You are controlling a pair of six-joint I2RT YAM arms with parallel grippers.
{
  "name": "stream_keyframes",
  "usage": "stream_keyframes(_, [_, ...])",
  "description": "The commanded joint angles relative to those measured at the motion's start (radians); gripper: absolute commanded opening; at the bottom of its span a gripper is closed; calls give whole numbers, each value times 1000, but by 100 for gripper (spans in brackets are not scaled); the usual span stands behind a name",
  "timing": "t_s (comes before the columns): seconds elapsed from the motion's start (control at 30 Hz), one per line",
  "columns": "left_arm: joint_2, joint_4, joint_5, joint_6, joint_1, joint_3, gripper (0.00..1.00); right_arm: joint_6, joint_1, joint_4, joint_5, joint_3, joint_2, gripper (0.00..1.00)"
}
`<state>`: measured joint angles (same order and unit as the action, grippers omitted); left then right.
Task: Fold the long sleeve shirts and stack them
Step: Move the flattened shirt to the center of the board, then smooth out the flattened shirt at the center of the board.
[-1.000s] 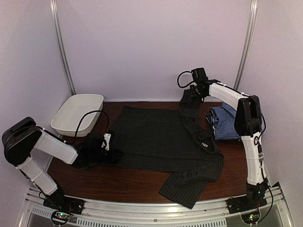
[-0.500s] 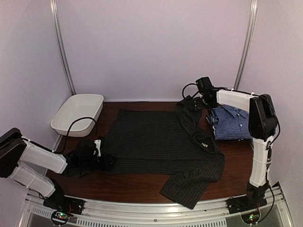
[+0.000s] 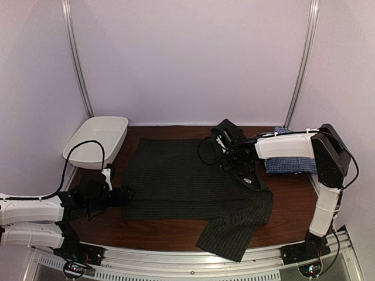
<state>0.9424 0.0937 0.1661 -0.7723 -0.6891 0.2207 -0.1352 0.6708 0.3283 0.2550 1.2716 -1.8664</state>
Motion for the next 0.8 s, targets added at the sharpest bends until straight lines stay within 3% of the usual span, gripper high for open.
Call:
stream_keyframes(0.0, [67,17,18,103,-3,104,82,27,4,40,43,52,-81,74])
stream_keyframes(0.3, [292,110,-83,155,-4,205,82,51,5,179,187,110,-162,69])
stream_keyframes(0.67, [497,146,-101,176,-3,216,80,17,-46,262,332,114,-131,13])
stream_keyframes(0.77, [531,157,-99,177,-3,210,80,3,-94,256,361,111,-102,7])
